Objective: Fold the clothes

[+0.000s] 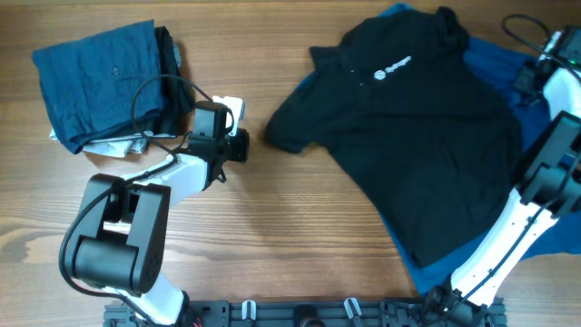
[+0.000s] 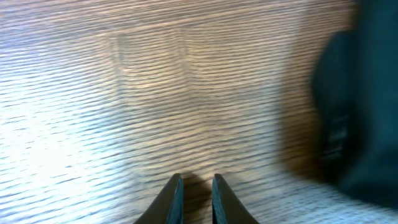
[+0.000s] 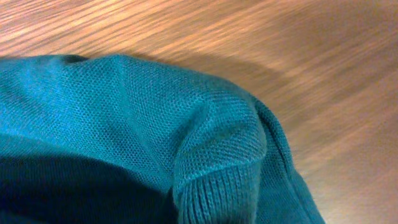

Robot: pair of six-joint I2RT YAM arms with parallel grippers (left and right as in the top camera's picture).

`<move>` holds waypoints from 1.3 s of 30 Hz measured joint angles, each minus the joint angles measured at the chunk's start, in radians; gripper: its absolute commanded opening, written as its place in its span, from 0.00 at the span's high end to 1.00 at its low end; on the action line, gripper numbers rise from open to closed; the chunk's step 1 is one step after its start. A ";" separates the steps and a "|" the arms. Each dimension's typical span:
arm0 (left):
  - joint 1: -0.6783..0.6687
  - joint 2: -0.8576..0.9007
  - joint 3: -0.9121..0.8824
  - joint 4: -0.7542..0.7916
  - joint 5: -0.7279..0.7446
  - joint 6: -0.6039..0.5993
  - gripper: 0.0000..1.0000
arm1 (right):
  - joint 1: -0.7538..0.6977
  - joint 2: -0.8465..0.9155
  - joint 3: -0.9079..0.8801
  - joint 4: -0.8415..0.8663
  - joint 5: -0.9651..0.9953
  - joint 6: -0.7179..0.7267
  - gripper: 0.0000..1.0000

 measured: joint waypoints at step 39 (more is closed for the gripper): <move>-0.172 0.244 0.215 0.260 0.248 -0.056 0.00 | -0.002 0.001 0.000 0.008 -0.074 -0.010 0.67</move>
